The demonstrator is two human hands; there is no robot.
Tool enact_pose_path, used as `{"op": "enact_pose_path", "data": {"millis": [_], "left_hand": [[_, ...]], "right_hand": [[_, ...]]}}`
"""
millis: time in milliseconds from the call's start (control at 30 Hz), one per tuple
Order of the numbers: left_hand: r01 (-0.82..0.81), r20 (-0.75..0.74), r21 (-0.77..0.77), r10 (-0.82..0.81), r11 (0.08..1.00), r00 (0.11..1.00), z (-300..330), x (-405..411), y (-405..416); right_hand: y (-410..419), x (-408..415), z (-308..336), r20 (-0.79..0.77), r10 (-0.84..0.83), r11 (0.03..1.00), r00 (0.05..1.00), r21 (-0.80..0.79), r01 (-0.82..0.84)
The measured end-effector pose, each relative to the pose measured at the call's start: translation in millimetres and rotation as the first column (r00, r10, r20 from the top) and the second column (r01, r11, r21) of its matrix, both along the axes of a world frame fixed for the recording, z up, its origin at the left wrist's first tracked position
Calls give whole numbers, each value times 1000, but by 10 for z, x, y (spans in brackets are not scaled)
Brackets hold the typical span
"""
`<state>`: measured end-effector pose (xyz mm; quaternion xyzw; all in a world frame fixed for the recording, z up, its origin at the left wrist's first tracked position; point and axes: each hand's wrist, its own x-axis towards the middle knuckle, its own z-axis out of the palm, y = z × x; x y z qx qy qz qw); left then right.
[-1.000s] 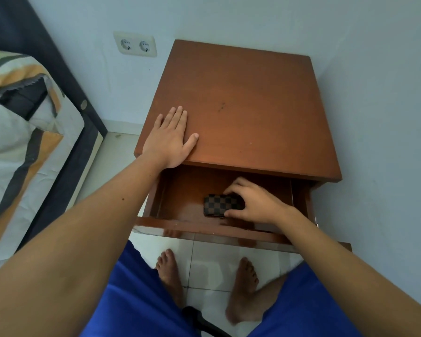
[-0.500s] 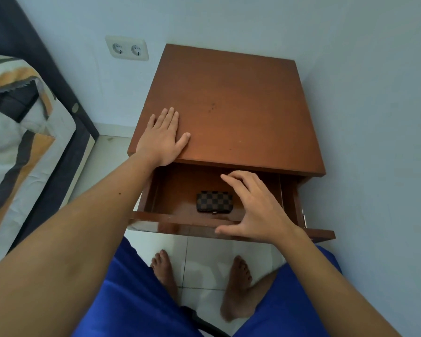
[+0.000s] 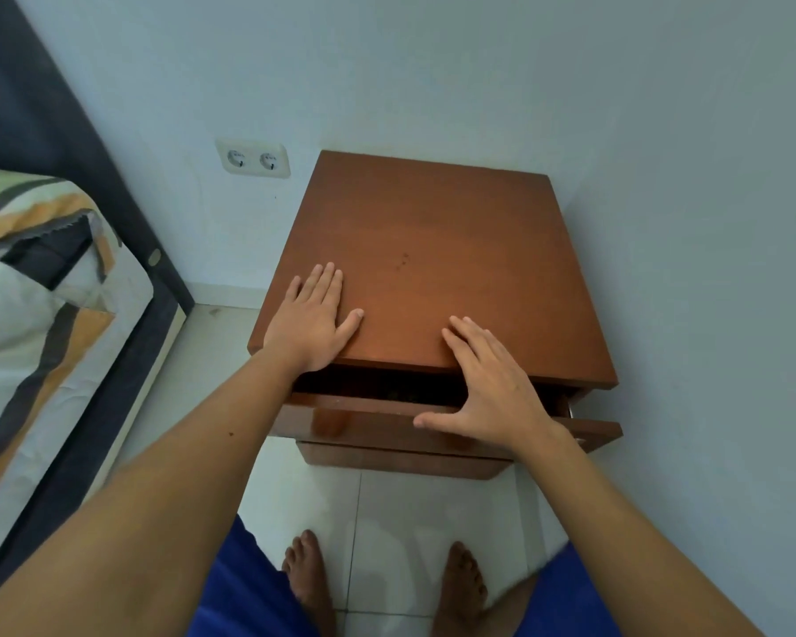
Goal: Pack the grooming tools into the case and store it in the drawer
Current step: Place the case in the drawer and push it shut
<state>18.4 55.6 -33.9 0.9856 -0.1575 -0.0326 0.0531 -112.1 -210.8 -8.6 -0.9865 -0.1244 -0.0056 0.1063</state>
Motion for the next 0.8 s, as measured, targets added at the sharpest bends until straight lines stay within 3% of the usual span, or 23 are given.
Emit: {"op": "enact_pose_path", "data": {"millis": [433,800], "left_hand": [[1,6,-26,-1,1000,1000,-10,-11,10],[-2,5,-18,2,1000,1000,-19,-12,3]], "right_hand": [[-18,229,-218,183,-88,991,979,113,68],[-53,288,-117,134,-88,984,987,163,66]]}}
